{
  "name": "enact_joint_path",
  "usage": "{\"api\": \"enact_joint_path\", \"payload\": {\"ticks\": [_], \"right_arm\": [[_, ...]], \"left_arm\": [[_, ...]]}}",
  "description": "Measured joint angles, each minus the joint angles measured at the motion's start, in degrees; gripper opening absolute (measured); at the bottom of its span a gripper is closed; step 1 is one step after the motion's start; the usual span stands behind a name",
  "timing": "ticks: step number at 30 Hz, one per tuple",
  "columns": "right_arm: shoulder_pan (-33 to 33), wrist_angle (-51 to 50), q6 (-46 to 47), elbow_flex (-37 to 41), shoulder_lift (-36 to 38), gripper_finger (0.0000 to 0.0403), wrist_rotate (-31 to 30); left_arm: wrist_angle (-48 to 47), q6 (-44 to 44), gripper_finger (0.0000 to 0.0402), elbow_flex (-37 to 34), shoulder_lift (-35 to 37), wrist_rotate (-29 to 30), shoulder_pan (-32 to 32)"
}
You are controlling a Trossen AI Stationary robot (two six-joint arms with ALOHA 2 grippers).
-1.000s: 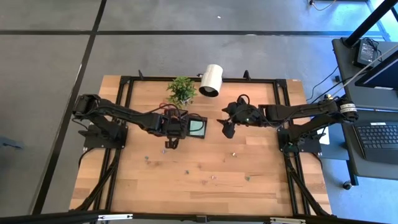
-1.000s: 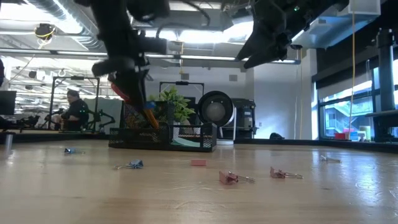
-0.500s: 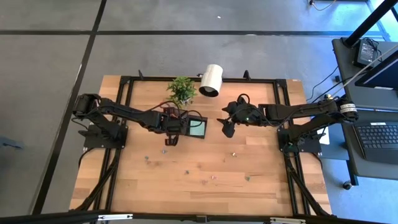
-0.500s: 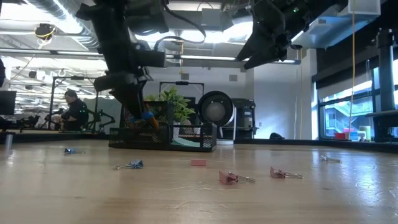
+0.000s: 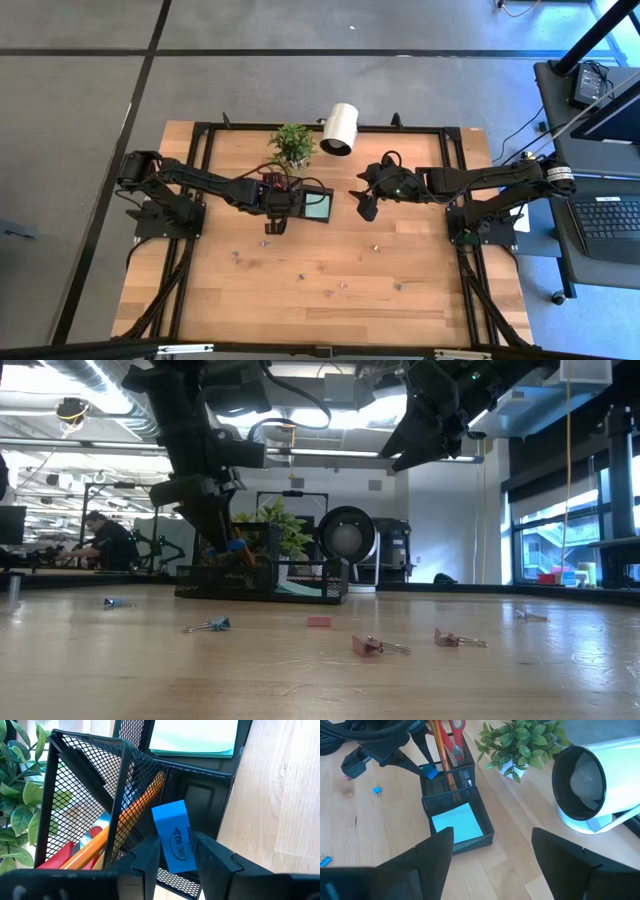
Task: Pick and place office supplies into organizer
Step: Put the blue eraser into the black desk organizer, then put the blue binder clip into the black desk organizer
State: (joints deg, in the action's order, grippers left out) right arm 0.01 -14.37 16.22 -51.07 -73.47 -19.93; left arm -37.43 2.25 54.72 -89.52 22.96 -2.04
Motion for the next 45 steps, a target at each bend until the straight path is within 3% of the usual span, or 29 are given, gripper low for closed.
{"api": "enact_joint_path", "payload": {"ticks": [11,15,19,24,34,39,45], "right_arm": [[-0.02,-0.02,0.01,0.0,-0.02,0.0272,0.01],[-0.02,-0.04,0.01,0.0,-0.01,0.0272,0.01],[-0.04,-0.09,0.01,0.0,0.0,0.0272,0.01],[-0.04,-0.36,0.01,0.0,0.0,0.0272,0.03],[-0.04,-0.46,-0.19,0.0,-0.02,0.0272,0.03],[-0.04,-0.41,-0.21,0.0,-0.01,0.0272,0.05],[-0.04,-0.42,-0.21,0.0,0.0,0.0272,0.05]], "left_arm": [[-0.24,0.97,0.0135,0.01,0.0,-0.54,-0.19],[-5.55,1.47,0.0133,2.9,-0.04,-2.1,-1.51],[-12.02,1.27,0.0133,6.69,0.98,-8.47,-3.84],[-12.05,1.84,0.0137,7.26,3.97,-18.45,-7.96],[-16.42,13.11,0.0139,7.26,6.47,-19.45,-14.36],[-16.61,14.07,0.0139,4.28,5.05,-18.16,-17.41],[-7.64,12.95,0.0139,-1.77,4.24,-18.03,-17.84]]}}
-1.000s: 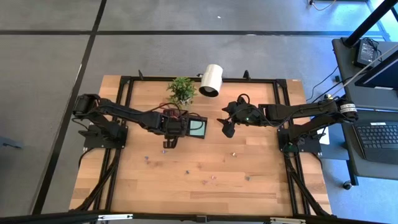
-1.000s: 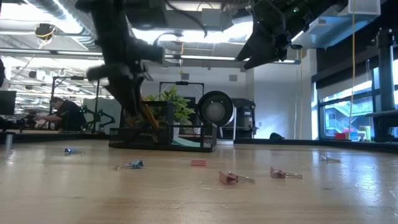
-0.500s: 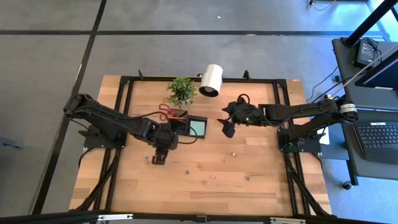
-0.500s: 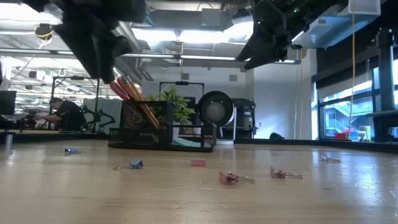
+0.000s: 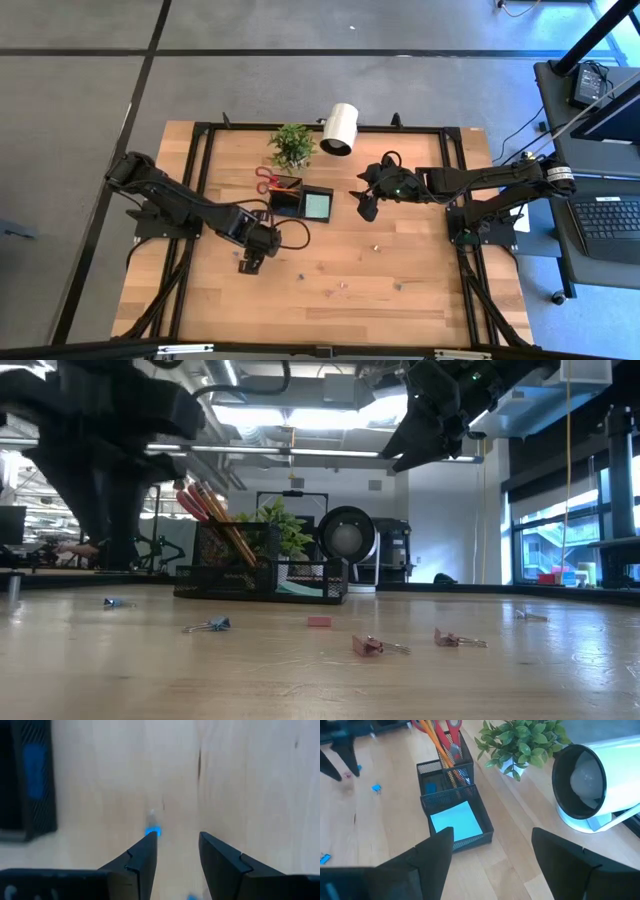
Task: Pick and place office supplies into organizer
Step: Put the blue binder clip into the black desk organizer
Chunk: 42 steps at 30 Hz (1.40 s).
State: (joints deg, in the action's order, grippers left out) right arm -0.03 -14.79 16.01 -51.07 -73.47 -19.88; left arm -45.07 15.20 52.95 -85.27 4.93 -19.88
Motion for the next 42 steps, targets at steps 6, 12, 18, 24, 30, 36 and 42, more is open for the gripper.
{"api": "enact_joint_path", "payload": {"ticks": [6,12,18,24,30,36,42], "right_arm": [[0.0,0.15,0.17,0.0,-0.01,0.0272,0.0],[0.0,0.23,0.2,0.0,-0.01,0.0272,0.0],[0.0,0.4,0.2,0.0,0.0,0.0272,0.0],[0.0,0.4,0.2,0.0,0.0,0.0272,0.0],[0.0,0.4,0.2,0.0,0.0,0.0272,0.0],[0.01,0.38,0.15,0.0,0.0,0.0272,0.0],[0.04,0.38,0.09,0.0,0.0,0.0272,0.0]], "left_arm": [[5.48,-0.33,0.0139,-4.67,0.0,-0.09,0.84],[8.4,0.09,0.0139,-7.39,-0.02,0.28,1.66],[11.48,0.12,0.0139,-9.24,-0.02,0.32,1.66],[11.51,1.13,0.0139,-10.52,-0.02,1.7,1.66],[12.14,2.02,0.0139,-10.52,-0.02,2.76,1.66],[13.46,3.3,0.0139,-10.52,-0.02,0.44,1.66],[13.89,4.96,0.0139,-10.52,-0.02,0.41,1.66]]}}
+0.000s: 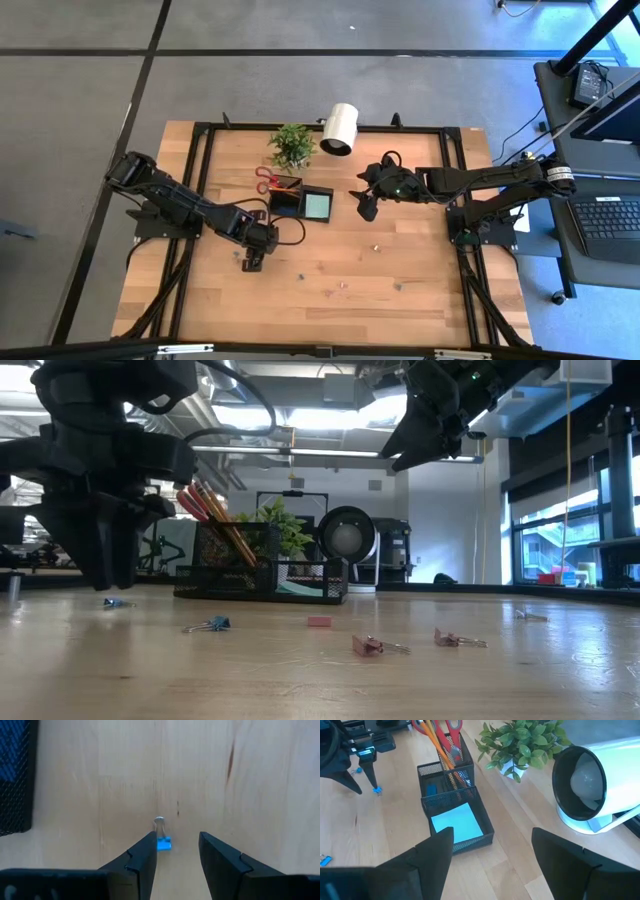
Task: Pick and place office supplies into organizer
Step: Put the blue binder clip into the black desk organizer
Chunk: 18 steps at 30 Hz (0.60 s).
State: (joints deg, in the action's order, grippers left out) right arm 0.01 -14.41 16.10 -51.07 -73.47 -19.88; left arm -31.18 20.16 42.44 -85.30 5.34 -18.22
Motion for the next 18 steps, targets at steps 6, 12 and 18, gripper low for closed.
{"api": "enact_joint_path", "payload": {"ticks": [6,12,18], "right_arm": [[-0.02,0.0,-0.07,0.0,0.0,0.0272,0.0],[-0.02,-0.02,-0.07,0.0,0.0,0.0272,-0.01],[-0.04,-0.19,-0.07,0.0,0.0,0.0272,0.0]], "left_arm": [[-0.28,0.16,0.0151,0.0,0.0,-0.1,0.0],[-0.33,1.39,0.0195,0.0,0.0,0.7,0.0],[-0.35,1.17,0.0207,0.0,0.0,5.12,-0.04]]}}
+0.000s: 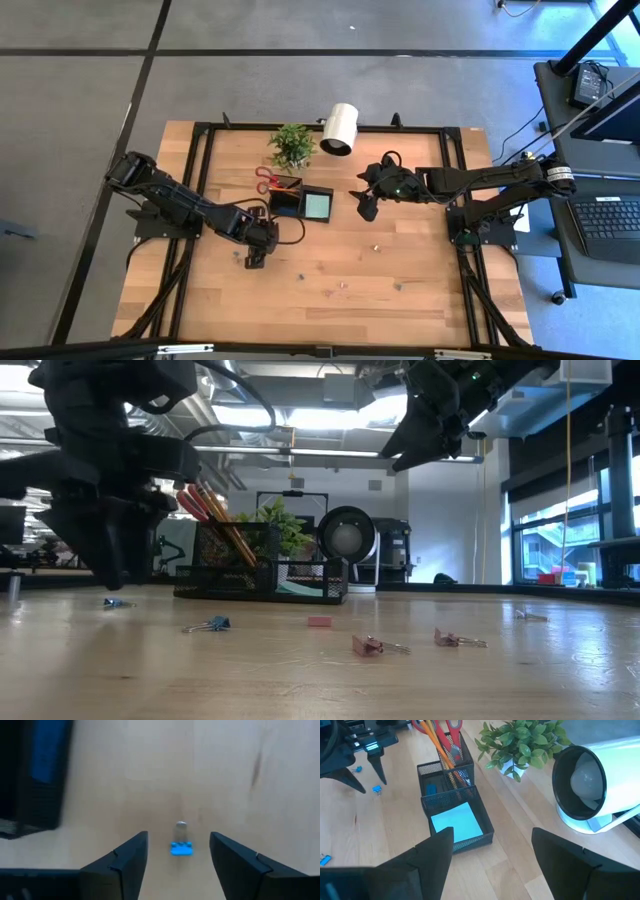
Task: Pick and place office supplies into organizer
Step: Put the blue binder clip into the black desk organizer
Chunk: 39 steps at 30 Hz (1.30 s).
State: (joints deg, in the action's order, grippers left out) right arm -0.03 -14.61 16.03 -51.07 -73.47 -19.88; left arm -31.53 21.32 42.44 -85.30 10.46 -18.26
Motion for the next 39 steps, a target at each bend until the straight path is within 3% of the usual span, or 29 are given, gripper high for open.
{"api": "enact_joint_path", "payload": {"ticks": [3,8,13,39], "right_arm": [[0.0,-0.11,0.0,0.0,0.0,0.0272,0.0],[0.01,-0.11,-0.29,0.0,0.0,0.0272,-0.01],[0.02,-0.09,-1.6,0.0,0.0,0.0272,-0.01],[0.02,-0.02,-1.75,-0.02,0.0,0.0272,-0.02]], "left_arm": [[-0.02,1.04,0.0207,0.0,0.0,0.17,-0.02],[-0.93,0.63,0.0207,0.02,0.0,-4.62,-0.02],[-1.47,0.6,0.0207,0.02,0.0,-2.44,-0.01],[0.67,0.46,0.0207,0.09,-0.42,-3.52,0.15]]}}
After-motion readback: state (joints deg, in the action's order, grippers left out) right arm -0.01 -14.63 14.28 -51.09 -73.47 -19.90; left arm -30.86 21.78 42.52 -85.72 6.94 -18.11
